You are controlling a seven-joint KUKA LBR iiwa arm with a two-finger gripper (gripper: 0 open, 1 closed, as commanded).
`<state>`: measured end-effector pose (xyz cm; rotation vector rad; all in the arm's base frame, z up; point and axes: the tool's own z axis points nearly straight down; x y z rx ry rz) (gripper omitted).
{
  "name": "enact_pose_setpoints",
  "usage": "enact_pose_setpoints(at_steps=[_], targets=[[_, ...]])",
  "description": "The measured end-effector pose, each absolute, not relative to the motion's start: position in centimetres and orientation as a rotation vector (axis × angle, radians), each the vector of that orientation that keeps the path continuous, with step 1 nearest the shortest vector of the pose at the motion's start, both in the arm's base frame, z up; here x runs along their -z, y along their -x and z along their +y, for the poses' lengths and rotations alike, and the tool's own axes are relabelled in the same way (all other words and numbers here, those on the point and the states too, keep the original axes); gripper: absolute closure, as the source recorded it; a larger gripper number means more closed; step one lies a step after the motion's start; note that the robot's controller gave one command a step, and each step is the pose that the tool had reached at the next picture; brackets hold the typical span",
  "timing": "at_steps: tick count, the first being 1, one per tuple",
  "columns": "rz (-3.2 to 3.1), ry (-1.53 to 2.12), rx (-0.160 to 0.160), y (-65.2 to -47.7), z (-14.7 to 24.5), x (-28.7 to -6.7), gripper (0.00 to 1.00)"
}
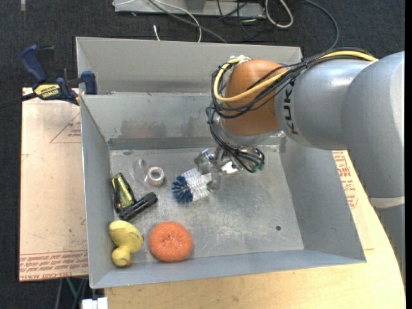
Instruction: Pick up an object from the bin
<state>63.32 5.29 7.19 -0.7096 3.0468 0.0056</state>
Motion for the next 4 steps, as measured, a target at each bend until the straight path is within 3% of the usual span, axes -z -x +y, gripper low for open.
enact_pose_setpoints(at_steps=[1, 3, 4], targets=[[3.047, 0.709, -0.006, -63.3, 5.3, -7.2, 1.0], [3.045, 0.707, -0.007, -63.3, 5.4, -10.0, 1.0], [3.053, 0.707, -0.01, -63.1, 5.4, -12.9, 1.0]])
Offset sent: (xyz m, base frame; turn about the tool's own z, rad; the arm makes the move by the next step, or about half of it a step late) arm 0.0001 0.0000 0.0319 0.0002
